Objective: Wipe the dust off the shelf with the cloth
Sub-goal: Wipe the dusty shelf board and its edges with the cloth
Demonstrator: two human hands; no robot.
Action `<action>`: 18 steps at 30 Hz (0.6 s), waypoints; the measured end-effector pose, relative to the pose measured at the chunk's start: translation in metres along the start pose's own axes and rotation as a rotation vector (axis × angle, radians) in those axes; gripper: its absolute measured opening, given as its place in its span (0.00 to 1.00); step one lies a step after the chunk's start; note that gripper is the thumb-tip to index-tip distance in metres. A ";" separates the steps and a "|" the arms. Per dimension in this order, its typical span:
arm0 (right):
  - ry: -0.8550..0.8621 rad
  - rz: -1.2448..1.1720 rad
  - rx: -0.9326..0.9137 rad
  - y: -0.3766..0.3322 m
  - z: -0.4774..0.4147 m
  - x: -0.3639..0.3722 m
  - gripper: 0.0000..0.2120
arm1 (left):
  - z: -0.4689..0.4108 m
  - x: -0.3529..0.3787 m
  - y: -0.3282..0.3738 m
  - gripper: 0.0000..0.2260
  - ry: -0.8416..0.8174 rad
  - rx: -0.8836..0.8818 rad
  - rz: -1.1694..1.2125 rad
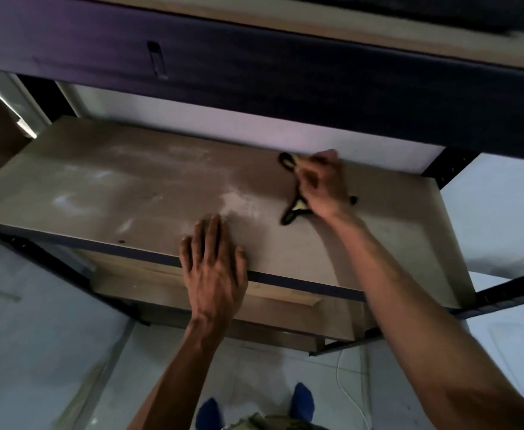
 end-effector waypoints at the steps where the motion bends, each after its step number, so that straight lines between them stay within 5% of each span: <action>1: 0.045 0.081 0.029 0.015 -0.006 -0.016 0.10 | 0.000 0.000 0.000 0.28 -0.002 0.000 0.002; 6: 0.135 0.323 0.406 0.055 -0.005 -0.022 0.16 | -0.001 0.000 0.000 0.28 -0.019 0.004 0.000; 9: -0.075 0.227 0.228 0.012 0.006 0.026 0.20 | 0.000 0.001 0.001 0.28 -0.009 0.006 -0.005; 14: -0.287 0.127 0.020 -0.055 0.024 0.082 0.13 | 0.000 0.001 0.001 0.28 -0.002 0.011 -0.020; 18: -0.180 0.028 0.034 -0.042 0.014 0.052 0.14 | 0.001 0.000 0.000 0.29 -0.004 0.003 -0.002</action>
Point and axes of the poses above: each hand's wrist, its own z-axis away from the middle knuckle, its own x-axis out of the palm, y = z × x, the point moved 1 cm from there along -z, towards the middle knuckle, and after that the axes turned 13 degrees about -z, right-handed, at the moved point
